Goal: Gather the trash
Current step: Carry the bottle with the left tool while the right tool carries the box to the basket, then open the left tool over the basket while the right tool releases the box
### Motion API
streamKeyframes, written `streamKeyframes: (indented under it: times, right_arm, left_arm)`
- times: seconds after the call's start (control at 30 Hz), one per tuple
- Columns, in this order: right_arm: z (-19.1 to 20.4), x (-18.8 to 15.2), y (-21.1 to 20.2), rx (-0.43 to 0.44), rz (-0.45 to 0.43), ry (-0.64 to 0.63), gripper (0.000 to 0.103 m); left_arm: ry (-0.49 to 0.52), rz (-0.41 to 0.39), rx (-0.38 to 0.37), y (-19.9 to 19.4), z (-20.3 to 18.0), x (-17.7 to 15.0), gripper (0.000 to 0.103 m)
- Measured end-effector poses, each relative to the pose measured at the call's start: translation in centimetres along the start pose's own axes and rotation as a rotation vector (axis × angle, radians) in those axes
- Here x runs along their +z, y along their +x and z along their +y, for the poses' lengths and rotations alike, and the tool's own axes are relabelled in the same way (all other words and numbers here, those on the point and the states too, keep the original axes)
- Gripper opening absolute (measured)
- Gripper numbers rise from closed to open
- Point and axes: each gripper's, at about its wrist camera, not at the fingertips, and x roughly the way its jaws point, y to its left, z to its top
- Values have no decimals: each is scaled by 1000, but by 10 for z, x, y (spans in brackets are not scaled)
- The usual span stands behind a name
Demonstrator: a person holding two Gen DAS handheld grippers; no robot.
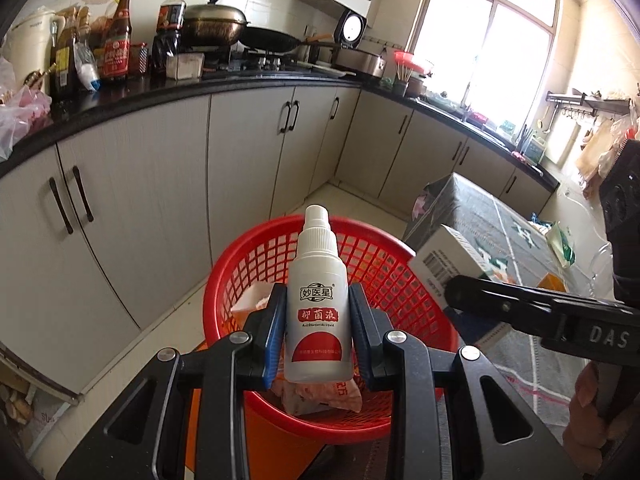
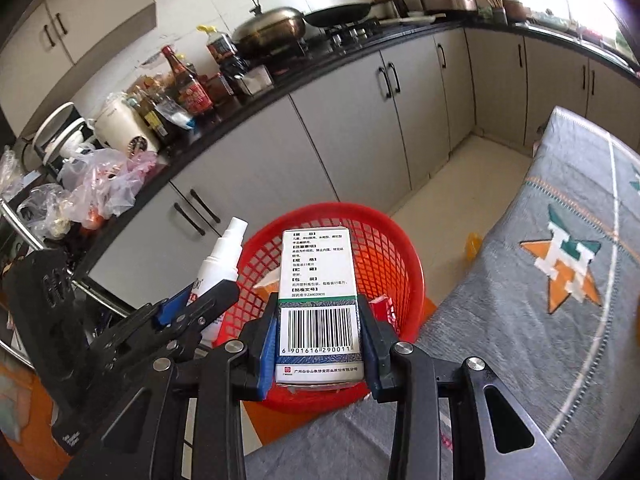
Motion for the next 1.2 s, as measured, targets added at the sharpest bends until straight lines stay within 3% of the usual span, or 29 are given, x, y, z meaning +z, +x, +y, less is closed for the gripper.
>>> streamKeyframes:
  times: [0.23, 0.4, 0.53, 0.6, 0.9, 1.2]
  right_arm:
    - [-7, 3, 25, -20, 26, 9, 40]
    - [-9, 4, 26, -19, 18, 16, 40]
    - [-8, 4, 21, -8, 6, 16, 43]
    - [-8, 4, 16, -13, -3, 13, 48]
    - [-21, -8, -17, -38, -49, 48, 48]
    - [-46, -41, -63, -57, -114, 91, 48]
  left_arm:
    - [-4, 33, 3, 16, 4, -6, 30]
    - [-5, 16, 2, 11, 4, -5, 46]
    - [-16, 4, -7, 4, 2, -4, 46]
    - [-19, -3, -8, -1, 0, -5, 46]
    - [-15, -23, -22, -22, -13, -10, 47]
    - [70, 15, -69, -22, -63, -30, 47]
